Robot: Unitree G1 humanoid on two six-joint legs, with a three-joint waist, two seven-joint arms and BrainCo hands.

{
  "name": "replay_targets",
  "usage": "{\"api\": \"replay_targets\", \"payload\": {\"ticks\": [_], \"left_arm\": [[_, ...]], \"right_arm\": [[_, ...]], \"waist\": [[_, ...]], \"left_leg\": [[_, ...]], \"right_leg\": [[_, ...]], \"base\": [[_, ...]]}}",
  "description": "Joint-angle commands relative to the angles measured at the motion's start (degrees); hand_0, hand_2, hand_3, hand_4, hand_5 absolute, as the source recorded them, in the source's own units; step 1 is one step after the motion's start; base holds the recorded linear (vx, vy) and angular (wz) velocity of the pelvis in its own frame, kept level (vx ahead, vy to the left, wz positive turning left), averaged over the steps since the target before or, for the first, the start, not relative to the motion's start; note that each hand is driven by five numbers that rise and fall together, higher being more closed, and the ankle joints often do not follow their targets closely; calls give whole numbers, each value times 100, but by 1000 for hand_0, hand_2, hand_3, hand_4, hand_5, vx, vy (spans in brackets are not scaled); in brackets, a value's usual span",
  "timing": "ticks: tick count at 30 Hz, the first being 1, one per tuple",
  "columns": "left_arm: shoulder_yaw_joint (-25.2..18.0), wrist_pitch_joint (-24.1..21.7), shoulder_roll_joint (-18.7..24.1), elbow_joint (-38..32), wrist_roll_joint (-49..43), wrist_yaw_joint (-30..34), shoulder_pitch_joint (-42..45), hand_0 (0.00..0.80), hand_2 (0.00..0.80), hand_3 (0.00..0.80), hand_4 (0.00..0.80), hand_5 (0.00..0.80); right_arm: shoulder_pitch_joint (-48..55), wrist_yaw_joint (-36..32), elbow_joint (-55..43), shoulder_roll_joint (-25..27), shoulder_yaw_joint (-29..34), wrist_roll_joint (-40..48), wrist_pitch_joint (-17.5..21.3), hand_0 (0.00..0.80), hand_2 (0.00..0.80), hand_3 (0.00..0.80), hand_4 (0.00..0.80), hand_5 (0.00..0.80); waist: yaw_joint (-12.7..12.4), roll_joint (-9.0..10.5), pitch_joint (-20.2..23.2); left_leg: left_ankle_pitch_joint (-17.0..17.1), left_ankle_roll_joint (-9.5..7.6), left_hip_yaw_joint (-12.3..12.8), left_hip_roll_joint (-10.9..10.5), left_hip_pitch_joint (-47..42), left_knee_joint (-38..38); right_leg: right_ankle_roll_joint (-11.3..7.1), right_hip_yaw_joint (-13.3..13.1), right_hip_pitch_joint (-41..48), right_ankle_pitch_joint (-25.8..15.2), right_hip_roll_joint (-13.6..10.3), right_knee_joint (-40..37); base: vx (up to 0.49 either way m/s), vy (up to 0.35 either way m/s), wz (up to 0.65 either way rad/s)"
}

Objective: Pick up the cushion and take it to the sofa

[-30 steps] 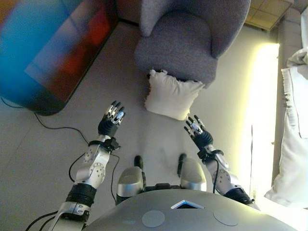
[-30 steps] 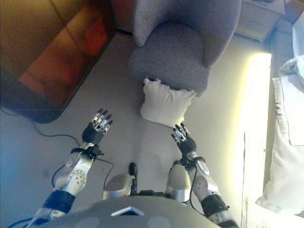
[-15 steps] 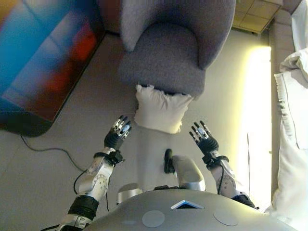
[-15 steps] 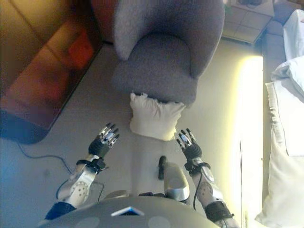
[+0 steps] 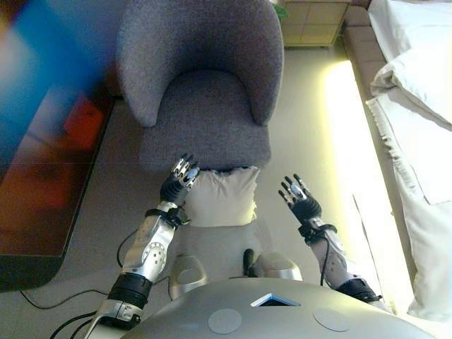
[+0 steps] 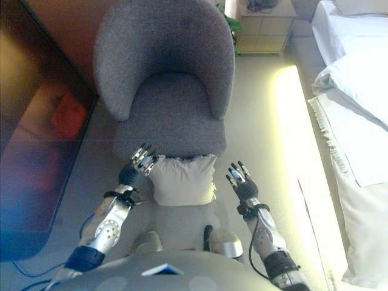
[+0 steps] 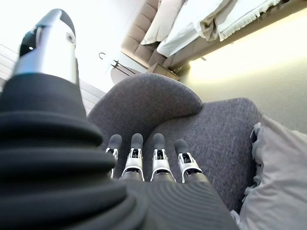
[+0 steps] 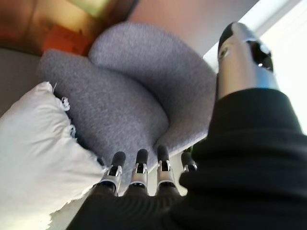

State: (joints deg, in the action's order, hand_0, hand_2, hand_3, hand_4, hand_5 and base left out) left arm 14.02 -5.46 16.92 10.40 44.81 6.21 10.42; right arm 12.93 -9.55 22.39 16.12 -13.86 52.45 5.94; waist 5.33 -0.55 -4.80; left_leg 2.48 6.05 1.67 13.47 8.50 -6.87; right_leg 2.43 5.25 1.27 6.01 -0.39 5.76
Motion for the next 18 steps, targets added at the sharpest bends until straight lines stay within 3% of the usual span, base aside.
{"api": "replay_targets", "payload": {"ticks": [1, 4, 11, 15, 18], "left_arm": [[-350, -187, 133, -588, 204, 206, 86, 0, 0, 0, 0, 0], [-418, -323, 152, -485, 241, 202, 65, 0, 0, 0, 0, 0], [-428, -568, 243, -316, 339, -35, 67, 0, 0, 0, 0, 0], [-460, -645, 234, -400, 383, 12, 218, 0, 0, 0, 0, 0], [-412, -639, 231, -550, 377, 42, 305, 0, 0, 0, 0, 0]], "right_arm": [[17, -154, -606, -90, 197, 17, 224, 0, 0, 0, 0, 0], [14, -197, -622, -161, 168, 65, 188, 0, 0, 0, 0, 0], [-55, -234, -671, -197, 8, -86, -11, 0, 0, 0, 0, 0], [-63, -140, -806, -134, -52, -236, -192, 0, 0, 0, 0, 0], [-31, -51, -845, -26, -42, -160, -218, 0, 0, 0, 0, 0]], "waist": [[-100, 128, -98], [-90, 102, -86], [-133, 118, -42], [-176, 179, -65], [-244, 215, -149]], "left_leg": [[257, 166, 417, -7, -228, 94], [83, 146, 383, -87, -262, -41], [-139, 118, 356, -210, -332, -156], [-169, 175, 384, -36, -270, -415], [98, 215, 259, -26, 44, -1147]], "right_leg": [[-918, -424, 42, 9, -621, 300], [-989, -408, -36, 62, -780, 529], [-1022, -408, -84, 88, -834, 524], [-914, -315, -122, 97, -759, 509], [-767, -208, -25, 101, -671, 512]], "base": [[192, 95, -12], [159, 79, -6], [115, 2, -12], [31, -35, 0], [46, 9, 0]]}}
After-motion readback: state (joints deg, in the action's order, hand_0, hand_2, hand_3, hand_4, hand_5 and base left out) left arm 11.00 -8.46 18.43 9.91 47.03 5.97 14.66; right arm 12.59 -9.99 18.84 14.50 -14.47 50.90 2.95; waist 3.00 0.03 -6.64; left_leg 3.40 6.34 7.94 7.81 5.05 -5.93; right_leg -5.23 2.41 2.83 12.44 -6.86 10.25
